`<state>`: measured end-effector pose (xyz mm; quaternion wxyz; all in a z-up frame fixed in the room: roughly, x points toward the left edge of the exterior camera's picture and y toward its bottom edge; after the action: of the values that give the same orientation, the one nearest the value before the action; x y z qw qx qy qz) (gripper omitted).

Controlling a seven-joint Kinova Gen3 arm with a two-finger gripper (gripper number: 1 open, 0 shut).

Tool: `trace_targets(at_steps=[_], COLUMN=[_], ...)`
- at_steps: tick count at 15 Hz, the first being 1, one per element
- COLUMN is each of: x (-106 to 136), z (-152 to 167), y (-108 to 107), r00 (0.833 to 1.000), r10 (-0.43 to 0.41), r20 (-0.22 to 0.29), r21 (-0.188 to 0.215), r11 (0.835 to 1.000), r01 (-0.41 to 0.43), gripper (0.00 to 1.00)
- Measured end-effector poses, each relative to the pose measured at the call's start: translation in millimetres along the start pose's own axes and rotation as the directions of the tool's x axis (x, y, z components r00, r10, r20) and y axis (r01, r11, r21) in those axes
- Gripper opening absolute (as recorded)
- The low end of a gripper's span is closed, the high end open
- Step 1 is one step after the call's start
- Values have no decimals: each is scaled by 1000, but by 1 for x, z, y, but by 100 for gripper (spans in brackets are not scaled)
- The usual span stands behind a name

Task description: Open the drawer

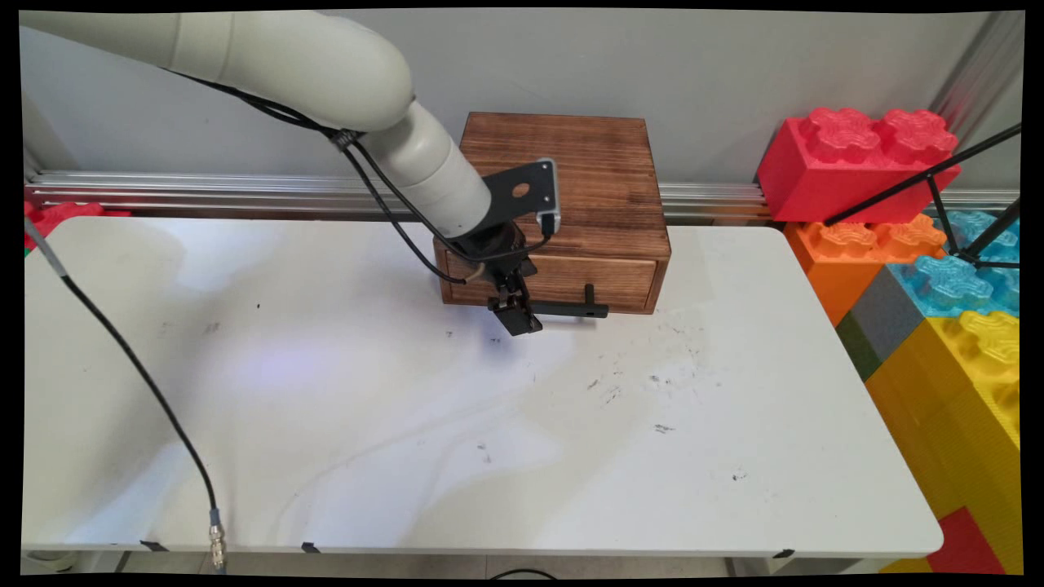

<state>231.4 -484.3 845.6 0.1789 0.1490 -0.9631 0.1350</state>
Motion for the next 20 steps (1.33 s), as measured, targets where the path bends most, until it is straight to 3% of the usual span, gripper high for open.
trace_targets(at_steps=[7, 20], x=[5, 6], z=[29, 66], y=[2, 1], r00=[996, 985], r10=[90, 173], r20=[15, 21], r21=[-37, -47], r11=[995, 984], r01=[-89, -172], gripper=[100, 100])
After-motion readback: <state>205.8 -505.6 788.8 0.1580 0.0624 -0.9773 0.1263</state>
